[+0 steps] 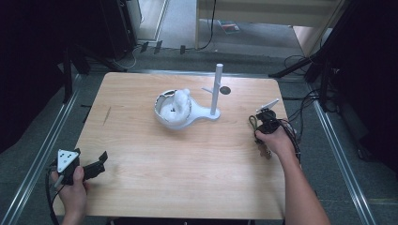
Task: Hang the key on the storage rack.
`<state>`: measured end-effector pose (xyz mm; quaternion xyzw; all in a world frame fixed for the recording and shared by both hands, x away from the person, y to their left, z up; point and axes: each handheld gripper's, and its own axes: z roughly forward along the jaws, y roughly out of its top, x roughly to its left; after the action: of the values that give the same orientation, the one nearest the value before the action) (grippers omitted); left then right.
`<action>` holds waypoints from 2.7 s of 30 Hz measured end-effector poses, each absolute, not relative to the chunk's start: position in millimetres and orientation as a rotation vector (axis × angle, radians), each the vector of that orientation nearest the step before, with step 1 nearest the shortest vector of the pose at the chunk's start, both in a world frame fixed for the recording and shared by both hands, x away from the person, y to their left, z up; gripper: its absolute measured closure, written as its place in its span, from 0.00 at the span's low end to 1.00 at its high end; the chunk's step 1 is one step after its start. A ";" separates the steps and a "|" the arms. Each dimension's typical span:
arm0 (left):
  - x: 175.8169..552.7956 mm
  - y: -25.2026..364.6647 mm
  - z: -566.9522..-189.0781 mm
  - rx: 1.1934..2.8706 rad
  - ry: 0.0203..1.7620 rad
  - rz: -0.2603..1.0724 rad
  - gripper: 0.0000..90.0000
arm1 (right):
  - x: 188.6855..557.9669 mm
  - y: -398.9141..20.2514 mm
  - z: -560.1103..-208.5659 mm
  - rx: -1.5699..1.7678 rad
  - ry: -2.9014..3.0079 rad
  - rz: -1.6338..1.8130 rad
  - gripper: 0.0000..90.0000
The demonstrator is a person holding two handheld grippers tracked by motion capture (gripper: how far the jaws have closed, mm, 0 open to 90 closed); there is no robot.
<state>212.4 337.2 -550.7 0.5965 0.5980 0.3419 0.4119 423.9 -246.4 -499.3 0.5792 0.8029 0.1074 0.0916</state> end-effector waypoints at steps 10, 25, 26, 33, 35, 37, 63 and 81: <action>212.4 337.2 -550.7 1.501 1.505 0.860 0.01 | 410.3 -244.7 -480.0 1.679 2.270 0.469 0.79; 212.4 337.1 -550.7 1.502 1.505 0.861 0.01 | 396.3 -234.0 -458.3 1.596 2.163 0.645 0.79; 212.4 337.0 -550.7 1.502 1.504 0.862 0.01 | 395.5 -233.1 -457.0 1.590 2.156 0.652 0.79; 212.5 337.1 -550.7 1.502 1.505 0.860 0.01 | 390.0 -226.3 -447.7 1.561 2.114 0.736 0.80; 212.6 337.2 -550.7 1.502 1.505 0.858 0.01 | 388.7 -223.4 -444.9 1.549 2.112 0.761 0.80; 212.7 337.2 -550.6 1.504 1.508 0.855 0.01 | 387.7 -221.0 -443.0 1.543 2.106 0.785 0.80; 216.0 337.1 -550.6 1.512 1.527 0.849 0.01 | 360.7 -191.2 -414.2 1.416 2.052 0.982 0.80; 216.0 337.0 -550.7 1.508 1.527 0.851 0.01 | 347.5 -162.8 -401.5 1.328 2.059 1.088 0.79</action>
<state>216.0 337.0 -550.7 0.5975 0.6049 0.3372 0.4043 347.5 -162.8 -401.5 0.4824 0.7478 0.3950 0.2283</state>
